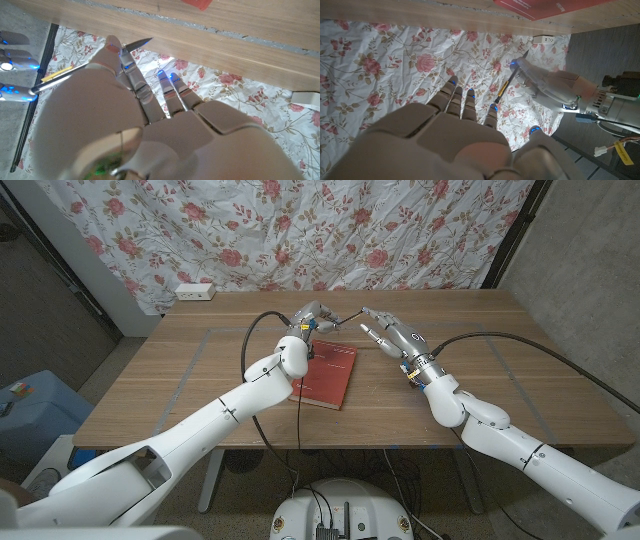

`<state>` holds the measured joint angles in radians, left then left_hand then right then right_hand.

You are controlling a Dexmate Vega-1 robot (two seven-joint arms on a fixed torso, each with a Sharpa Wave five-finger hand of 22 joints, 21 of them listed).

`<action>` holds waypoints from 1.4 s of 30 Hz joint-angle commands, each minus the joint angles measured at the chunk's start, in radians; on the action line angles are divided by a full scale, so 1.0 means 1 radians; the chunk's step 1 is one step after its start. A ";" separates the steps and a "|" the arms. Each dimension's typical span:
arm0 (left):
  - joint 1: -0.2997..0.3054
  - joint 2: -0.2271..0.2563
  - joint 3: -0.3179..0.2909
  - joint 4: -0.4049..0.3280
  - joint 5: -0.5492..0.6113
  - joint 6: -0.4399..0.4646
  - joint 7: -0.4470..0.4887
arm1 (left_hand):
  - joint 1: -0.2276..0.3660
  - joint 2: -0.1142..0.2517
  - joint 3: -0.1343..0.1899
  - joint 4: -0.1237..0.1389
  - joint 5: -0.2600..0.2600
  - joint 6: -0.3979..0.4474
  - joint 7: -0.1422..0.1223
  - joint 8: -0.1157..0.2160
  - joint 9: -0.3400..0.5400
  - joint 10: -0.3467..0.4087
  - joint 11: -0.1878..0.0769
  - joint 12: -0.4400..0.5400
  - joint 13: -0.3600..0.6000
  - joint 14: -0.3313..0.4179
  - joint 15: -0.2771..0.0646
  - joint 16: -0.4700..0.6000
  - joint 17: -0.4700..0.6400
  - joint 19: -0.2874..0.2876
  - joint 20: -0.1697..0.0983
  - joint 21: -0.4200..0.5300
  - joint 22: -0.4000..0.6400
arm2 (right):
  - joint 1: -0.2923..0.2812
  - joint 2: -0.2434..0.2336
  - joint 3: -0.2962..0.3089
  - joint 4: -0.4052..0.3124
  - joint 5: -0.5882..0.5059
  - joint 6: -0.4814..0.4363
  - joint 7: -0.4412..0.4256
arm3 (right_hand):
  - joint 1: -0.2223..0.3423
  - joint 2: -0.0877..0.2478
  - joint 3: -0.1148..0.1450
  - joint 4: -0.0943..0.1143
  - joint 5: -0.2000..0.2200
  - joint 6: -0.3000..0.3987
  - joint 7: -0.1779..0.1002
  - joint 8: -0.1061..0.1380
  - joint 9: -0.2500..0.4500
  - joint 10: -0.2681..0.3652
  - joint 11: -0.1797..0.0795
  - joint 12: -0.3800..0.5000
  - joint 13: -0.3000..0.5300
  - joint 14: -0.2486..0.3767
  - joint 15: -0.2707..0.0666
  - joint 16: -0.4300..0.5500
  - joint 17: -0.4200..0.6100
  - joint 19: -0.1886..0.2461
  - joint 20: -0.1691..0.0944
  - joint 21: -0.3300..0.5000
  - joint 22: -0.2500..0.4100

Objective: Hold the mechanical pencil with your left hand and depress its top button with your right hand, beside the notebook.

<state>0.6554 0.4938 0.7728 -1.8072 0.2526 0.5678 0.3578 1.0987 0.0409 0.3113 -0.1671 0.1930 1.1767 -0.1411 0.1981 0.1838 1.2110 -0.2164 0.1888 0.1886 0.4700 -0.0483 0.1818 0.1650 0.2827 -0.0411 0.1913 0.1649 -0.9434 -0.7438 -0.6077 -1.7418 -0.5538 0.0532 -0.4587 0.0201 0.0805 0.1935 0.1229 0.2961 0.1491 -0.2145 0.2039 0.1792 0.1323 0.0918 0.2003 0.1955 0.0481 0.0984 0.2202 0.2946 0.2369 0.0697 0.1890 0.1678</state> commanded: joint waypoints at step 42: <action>0.025 0.043 -0.012 -0.057 0.009 0.018 -0.020 | 0.004 0.007 -0.009 -0.001 0.008 0.001 -0.003 0.007 0.004 0.017 -0.009 0.005 0.004 0.007 -0.165 -0.003 0.003 0.011 -0.051 0.002 0.006 | -0.027 0.025 0.072 0.042 0.122 0.094 -0.081 | 0.014 0.006 0.004 0.000 0.010 -0.003 -0.007 -0.014 0.001 0.011 0.004 0.004 0.000 0.005 0.001 0.002 0.001 0.015 0.004 0.003 0.002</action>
<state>0.6709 0.5185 0.7667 -1.8406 0.2586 0.5755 0.3495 1.0992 0.0408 0.3087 -0.1698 0.1963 1.1766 -0.1412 0.2001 0.1843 1.2110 -0.2164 0.1888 0.1881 0.4700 -0.0483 0.1818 0.1650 0.2827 -0.0411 0.1913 0.1649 -0.9683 -0.7285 -0.5586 -1.7215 -0.4753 0.1066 -0.5205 0.0321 0.0687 0.1935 0.1229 0.2998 0.1529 -0.2163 0.1953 0.1816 0.1357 0.0947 0.2003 0.1955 0.0483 0.0983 0.2203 0.2923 0.2409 0.0734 0.1889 0.1678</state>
